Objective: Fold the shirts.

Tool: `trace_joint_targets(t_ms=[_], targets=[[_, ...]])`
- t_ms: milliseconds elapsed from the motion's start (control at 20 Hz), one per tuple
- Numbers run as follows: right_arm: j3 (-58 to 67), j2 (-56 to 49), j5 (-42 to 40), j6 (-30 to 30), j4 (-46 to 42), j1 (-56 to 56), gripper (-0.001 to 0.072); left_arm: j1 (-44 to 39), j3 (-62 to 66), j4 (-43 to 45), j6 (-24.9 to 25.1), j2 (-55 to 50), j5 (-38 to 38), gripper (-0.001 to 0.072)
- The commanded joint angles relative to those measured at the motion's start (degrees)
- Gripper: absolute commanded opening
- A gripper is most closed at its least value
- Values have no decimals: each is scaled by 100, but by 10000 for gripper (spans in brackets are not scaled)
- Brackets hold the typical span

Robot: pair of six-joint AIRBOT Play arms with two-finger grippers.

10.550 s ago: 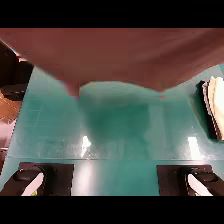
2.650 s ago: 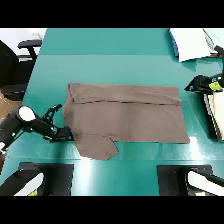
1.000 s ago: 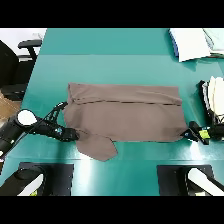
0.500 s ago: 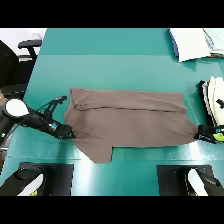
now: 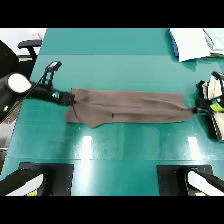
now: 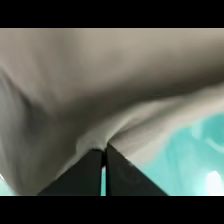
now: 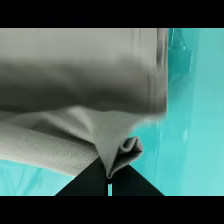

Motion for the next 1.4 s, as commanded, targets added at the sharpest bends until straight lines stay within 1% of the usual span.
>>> trace_joint_targets(t_ms=[0, 150, 200, 250, 300, 350, 400, 500, 550, 600, 650, 700, 800, 900, 1000, 1100, 1150, 1200, 1250, 1350], targets=[[1016, -1311, -155, 44, 157, 240, 15, 2, 916, 170, 234, -1161, 728, 25], [1587, -2114, -210, 39, 702, 188, 17, 2, 1357, 155, 258, -1880, 955, 25], [1716, -2317, -245, 17, 920, 173, 87, 2, 1394, 153, 258, -1980, 962, 26], [1827, -2472, -267, -37, 1167, 107, 325, 2, 1394, 155, 256, -2022, 979, 104], [1921, -2599, -258, -105, 1482, 0, 436, 2, 1394, 144, 240, -2020, 1016, 377], [1963, -2662, -251, -289, 1784, -103, 440, 2, 1394, 144, 192, -1993, 1036, 527], [1943, -2664, -249, -428, 1982, -247, 456, 2, 1416, 149, 212, -1961, 977, 504], [1714, -2500, -240, -590, 2092, -553, 467, 2, 1508, 144, 214, -1873, 693, 503], [1517, -2389, -271, -608, 2096, -741, 541, 2, 1552, 142, 216, -1834, 549, 501], [1287, -2295, -295, -645, 2098, -946, 563, 2, 1561, 118, 214, -1803, 474, 483], [1043, -2240, -284, -702, 2098, -1174, 567, 2, 1561, 17, 219, -1794, 382, 219], [793, -2225, -295, -737, 2107, -1403, 584, 2, 1558, -92, 240, -1799, 271, 31], [341, -2232, -361, -925, 2114, -1705, 583, 0, 1547, -446, 260, -1801, 127, 34], [-94, -2234, -546, -1248, 2490, -1801, 583, -11, 1508, -881, 262, -1810, 142, 34], [-428, -2240, -883, -1379, 2883, -1749, 581, -184, 1506, -929, 260, -1873, 188, 33], [-457, -2470, -861, -1467, 3134, -1519, 570, -468, 1506, -929, 258, -1963, 188, 24], [-363, -2616, -782, -1467, 3147, -1408, 500, -647, 1506, -933, 256, -2033, 256, 24], [-238, -2741, -715, -1469, 3145, -1272, 320, -807, 1506, -933, 254, -2100, 352, 24], [-136, -2778, -688, -1499, 3145, -1154, 187, -977, 1506, -940, 229, -2168, 494, 24], [125, -2680, -568, -1550, 3141, -977, 28, -1283, 1620, -940, 212, -2367, 774, 24]])
